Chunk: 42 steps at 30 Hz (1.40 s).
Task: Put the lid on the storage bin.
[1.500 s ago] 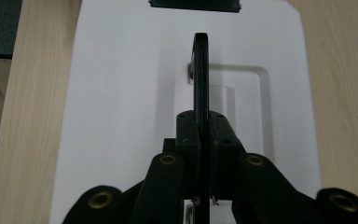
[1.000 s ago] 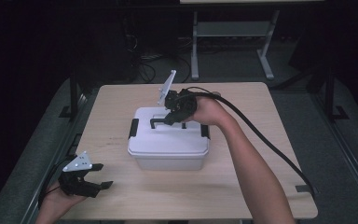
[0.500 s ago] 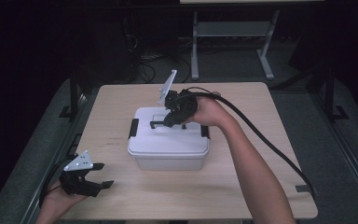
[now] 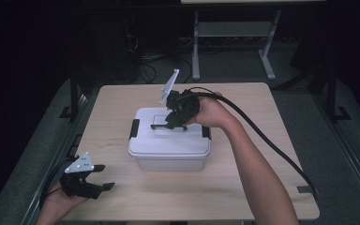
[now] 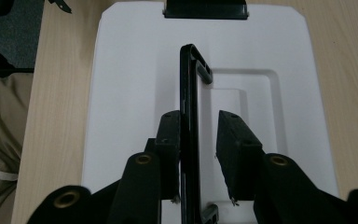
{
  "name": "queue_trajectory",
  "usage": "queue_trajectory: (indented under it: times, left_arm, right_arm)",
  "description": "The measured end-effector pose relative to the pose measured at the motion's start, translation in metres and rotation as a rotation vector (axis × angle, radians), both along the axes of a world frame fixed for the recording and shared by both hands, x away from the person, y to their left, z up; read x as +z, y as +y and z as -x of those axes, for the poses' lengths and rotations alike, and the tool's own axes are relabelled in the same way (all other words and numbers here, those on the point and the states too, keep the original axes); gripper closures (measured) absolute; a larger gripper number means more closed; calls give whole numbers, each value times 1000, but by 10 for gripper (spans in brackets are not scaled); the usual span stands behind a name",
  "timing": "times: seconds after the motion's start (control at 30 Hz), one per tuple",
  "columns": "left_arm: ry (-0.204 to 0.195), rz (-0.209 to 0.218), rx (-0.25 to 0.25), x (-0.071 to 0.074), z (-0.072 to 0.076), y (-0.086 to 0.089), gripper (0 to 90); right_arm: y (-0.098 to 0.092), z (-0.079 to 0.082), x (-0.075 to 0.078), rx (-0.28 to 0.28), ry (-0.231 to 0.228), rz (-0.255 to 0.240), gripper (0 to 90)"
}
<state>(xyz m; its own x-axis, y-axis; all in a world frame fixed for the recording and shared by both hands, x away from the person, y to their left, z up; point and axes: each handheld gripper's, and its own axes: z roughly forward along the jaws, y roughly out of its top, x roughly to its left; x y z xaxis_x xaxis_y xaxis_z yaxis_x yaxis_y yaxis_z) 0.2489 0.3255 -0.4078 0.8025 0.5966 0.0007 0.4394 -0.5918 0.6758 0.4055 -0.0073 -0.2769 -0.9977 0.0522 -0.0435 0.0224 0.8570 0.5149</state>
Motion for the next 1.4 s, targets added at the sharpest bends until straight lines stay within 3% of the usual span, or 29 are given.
queue_trajectory:
  times: [1.1,1.4]
  left_arm:
    - [-1,1,1,1,0,0,244]
    - [1,3,1,0,0,-1,244]
  right_arm:
    - [-15,7,20,-29,-14,-13,642]
    - [-29,8,20,-56,-6,-14,624]
